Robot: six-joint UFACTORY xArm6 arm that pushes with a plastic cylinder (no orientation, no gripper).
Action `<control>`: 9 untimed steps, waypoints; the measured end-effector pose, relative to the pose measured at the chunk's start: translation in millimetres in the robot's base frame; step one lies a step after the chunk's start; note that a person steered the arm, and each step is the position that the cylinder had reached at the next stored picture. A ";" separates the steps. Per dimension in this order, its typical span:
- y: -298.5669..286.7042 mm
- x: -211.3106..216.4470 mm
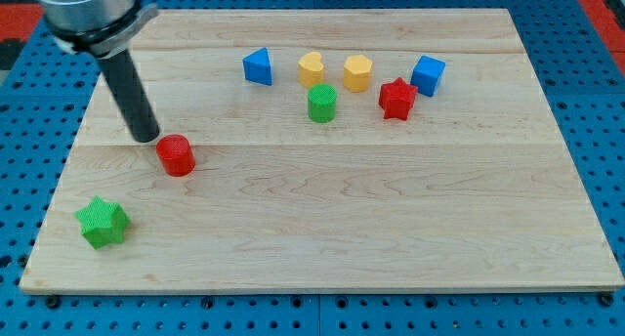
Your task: Slide the green circle diagonally towards the red circle
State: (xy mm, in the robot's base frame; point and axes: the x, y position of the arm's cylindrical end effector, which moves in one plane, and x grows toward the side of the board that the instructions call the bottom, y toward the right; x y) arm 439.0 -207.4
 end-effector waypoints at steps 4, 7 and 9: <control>250.2 -3.4; 250.3 -71.9; 202.7 -12.9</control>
State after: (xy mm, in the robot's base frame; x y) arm 426.1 -4.7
